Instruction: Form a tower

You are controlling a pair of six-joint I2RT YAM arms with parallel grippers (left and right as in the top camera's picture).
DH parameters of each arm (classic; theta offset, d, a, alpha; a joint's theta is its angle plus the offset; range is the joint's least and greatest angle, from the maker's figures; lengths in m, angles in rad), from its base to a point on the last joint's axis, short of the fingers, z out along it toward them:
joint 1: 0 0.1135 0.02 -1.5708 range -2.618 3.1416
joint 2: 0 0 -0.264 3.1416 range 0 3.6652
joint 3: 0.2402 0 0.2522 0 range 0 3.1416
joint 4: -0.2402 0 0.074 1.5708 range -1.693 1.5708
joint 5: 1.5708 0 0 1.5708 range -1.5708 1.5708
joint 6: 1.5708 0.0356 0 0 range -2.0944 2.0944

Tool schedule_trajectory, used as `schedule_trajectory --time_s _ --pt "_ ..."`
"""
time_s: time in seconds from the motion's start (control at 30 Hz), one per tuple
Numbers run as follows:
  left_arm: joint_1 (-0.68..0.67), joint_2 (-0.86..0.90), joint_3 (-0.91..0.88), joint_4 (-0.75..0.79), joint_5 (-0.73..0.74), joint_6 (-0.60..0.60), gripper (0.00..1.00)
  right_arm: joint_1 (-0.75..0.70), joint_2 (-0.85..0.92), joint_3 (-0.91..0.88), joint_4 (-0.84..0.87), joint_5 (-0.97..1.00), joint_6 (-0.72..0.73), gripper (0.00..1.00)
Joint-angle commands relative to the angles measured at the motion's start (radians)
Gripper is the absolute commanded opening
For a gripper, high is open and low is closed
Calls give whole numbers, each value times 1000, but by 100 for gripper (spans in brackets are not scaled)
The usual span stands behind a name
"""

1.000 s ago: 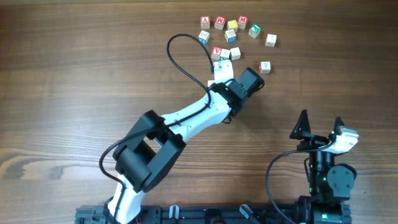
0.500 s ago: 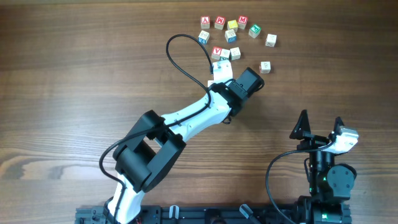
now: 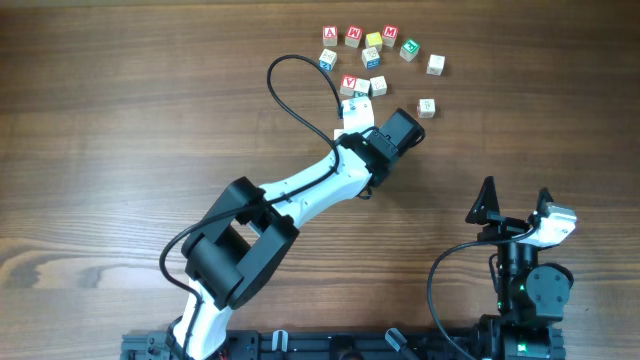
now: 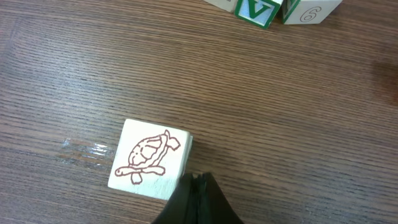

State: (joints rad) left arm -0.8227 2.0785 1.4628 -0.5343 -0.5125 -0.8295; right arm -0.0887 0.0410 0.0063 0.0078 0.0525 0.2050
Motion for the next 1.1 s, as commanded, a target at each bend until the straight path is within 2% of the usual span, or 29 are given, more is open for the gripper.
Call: schedule_trajectory --time_s 0.0,0.27,0.53,0.87,1.03,1.07 --pt "1 13 9 -5 -32 -24 4 -4 -4 -1 3 -10 7 100" --pt "1 13 9 -8 -32 -32 4 -4 -4 -1 3 -10 7 100" --pt "-11 6 12 71 -31 -15 4 -4 -4 -1 3 -10 7 100" --pt "-32 -134 18 132 -58 10 9 -4 -4 -1 3 -10 7 100" --pt "-14 -168 18 79 -103 10 22 -4 -4 -1 3 -10 8 100" --pt "2 -179 18 55 -102 10 31 -4 -4 -1 3 -10 7 100"
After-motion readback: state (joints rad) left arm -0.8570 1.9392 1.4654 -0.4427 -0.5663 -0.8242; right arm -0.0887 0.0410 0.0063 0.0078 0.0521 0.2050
